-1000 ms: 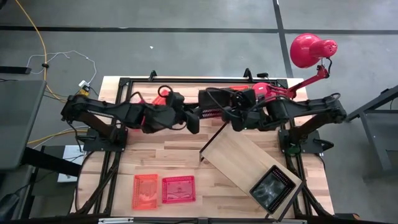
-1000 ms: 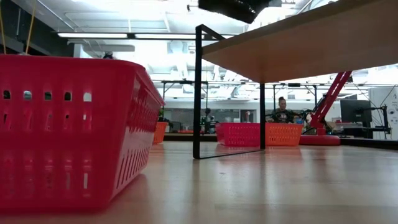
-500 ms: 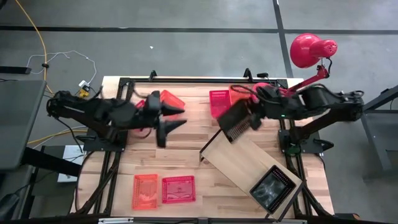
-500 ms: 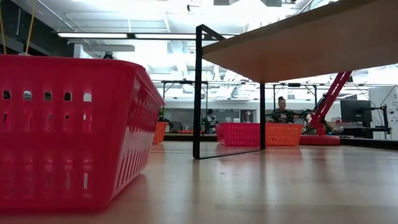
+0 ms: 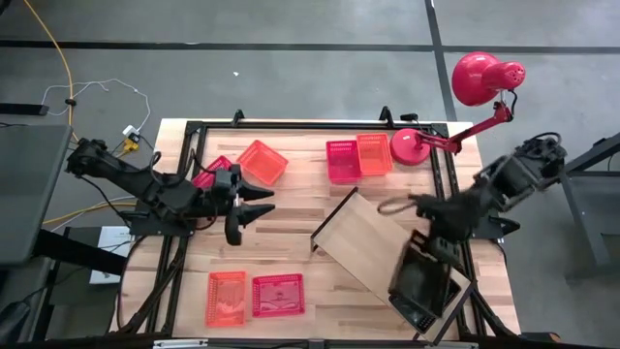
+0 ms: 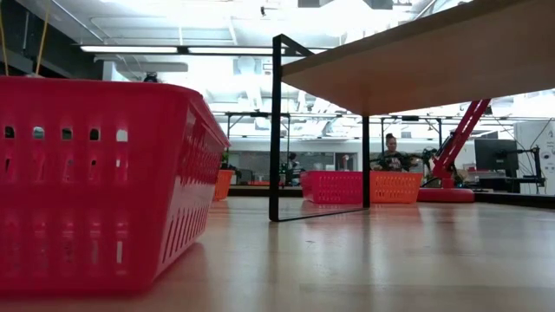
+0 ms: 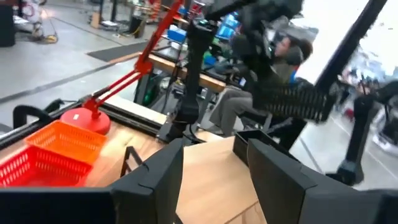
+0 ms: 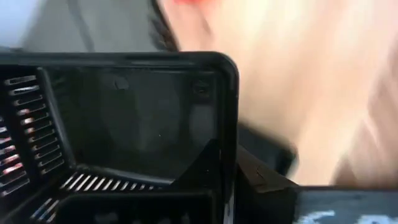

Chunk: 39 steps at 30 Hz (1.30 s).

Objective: Stack baskets on shelf by color
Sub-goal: Stack the black bin on the black bins on the shelf

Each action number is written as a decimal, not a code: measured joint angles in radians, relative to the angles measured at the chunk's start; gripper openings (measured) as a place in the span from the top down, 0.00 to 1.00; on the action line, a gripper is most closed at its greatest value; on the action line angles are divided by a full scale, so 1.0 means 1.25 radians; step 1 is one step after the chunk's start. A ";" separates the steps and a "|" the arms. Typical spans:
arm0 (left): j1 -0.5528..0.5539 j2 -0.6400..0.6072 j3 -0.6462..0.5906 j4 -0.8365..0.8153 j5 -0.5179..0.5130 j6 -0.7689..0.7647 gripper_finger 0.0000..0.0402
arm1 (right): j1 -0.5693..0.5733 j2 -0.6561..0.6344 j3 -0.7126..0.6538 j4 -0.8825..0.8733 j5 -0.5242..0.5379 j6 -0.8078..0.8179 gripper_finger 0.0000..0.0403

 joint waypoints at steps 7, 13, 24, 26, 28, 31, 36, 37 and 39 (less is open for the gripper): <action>0.002 -0.010 -0.023 0.004 -0.016 -0.029 0.59 | 0.190 0.049 0.000 -0.125 0.063 0.340 1.00; 0.002 -0.010 -0.023 0.006 -0.026 -0.028 0.59 | 0.284 0.089 0.000 -0.141 0.116 0.529 1.00; 0.002 -0.010 -0.023 0.006 -0.042 -0.022 0.59 | 0.330 0.168 0.000 -0.166 0.183 0.593 1.00; 0.002 -0.010 -0.023 0.006 -0.042 -0.022 0.59 | 0.330 0.181 0.000 -0.166 0.182 0.579 1.00; 0.002 -0.010 -0.023 0.006 -0.042 -0.021 0.59 | 0.330 0.189 0.000 -0.166 0.165 0.570 1.00; 0.002 -0.010 -0.023 0.006 -0.042 -0.022 0.59 | 0.330 0.198 0.000 -0.166 0.135 0.561 1.00; 0.002 -0.010 -0.023 0.006 -0.042 -0.022 0.59 | 0.330 0.198 0.000 -0.166 0.103 0.524 1.00; 0.002 -0.010 -0.023 0.006 -0.042 -0.021 0.59 | 0.330 0.198 0.000 -0.166 0.103 0.510 1.00; 0.002 -0.010 -0.023 0.006 -0.042 -0.021 0.59 | 0.330 0.198 0.000 -0.166 0.103 0.484 1.00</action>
